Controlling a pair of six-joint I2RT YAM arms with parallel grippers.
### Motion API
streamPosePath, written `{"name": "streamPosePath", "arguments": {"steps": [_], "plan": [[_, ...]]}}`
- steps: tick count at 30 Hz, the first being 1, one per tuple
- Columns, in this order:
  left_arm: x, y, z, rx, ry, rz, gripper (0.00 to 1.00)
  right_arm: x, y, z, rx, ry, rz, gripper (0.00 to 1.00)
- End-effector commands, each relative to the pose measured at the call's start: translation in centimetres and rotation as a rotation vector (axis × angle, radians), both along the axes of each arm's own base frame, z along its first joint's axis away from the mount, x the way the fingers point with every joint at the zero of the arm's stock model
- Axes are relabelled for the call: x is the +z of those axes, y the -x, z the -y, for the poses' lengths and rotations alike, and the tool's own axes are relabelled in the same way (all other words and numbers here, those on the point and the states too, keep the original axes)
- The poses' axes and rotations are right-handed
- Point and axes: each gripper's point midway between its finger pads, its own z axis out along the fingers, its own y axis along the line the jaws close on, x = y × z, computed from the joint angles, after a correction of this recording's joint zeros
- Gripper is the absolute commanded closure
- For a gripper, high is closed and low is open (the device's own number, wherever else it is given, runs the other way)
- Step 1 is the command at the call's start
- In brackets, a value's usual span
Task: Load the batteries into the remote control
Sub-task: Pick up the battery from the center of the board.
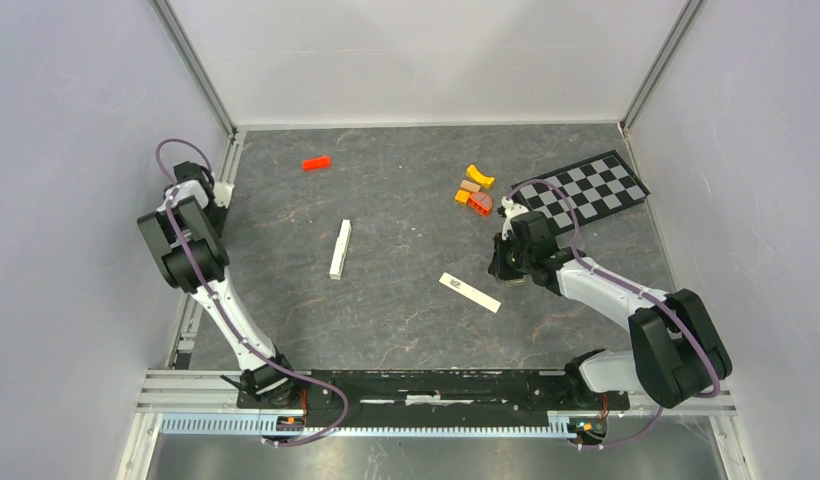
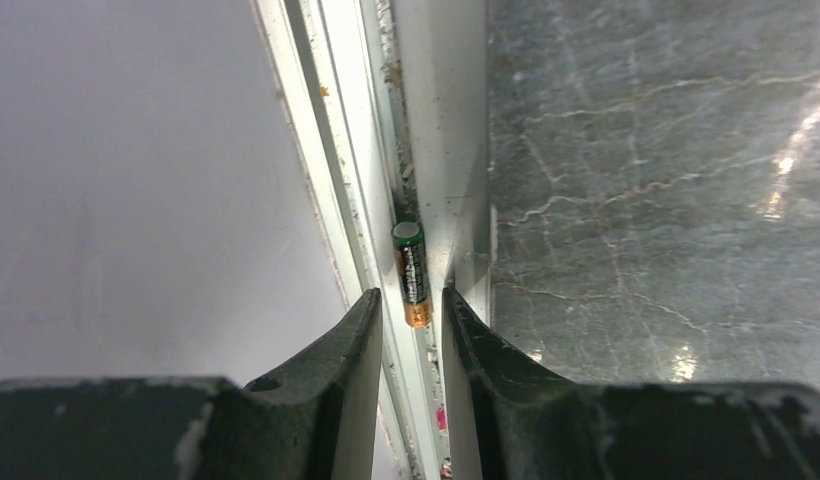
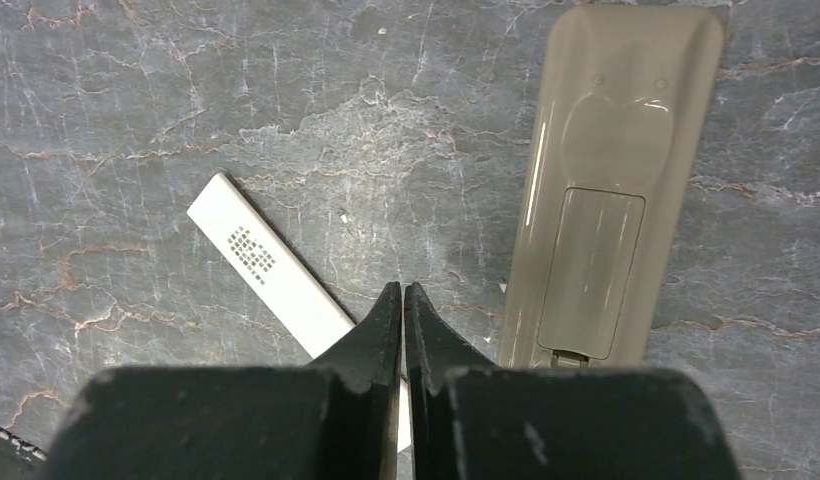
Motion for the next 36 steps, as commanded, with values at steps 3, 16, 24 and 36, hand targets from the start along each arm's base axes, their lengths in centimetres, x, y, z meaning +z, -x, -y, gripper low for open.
{"name": "streamPosePath", "arguments": {"steps": [3, 16, 24, 36], "plan": [[0.0, -0.7, -0.1, -0.024, 0.063, 0.025, 0.66, 0.2, -0.5, 0.4, -0.014, 0.012, 0.027, 0.93], [-0.8, -0.5, -0.3, -0.012, 0.099, 0.015, 0.74, 0.0, -0.6, 0.7, -0.021, 0.019, 0.025, 0.94], [-1.4, -0.5, 0.2, -0.006, 0.142, 0.016, 0.76, 0.2, -0.7, 0.9, -0.033, 0.022, 0.034, 0.95], [-2.2, 0.3, 0.6, 0.021, 0.217, 0.005, 0.73, 0.4, -0.9, 1.2, -0.048, 0.031, 0.045, 0.96]]}}
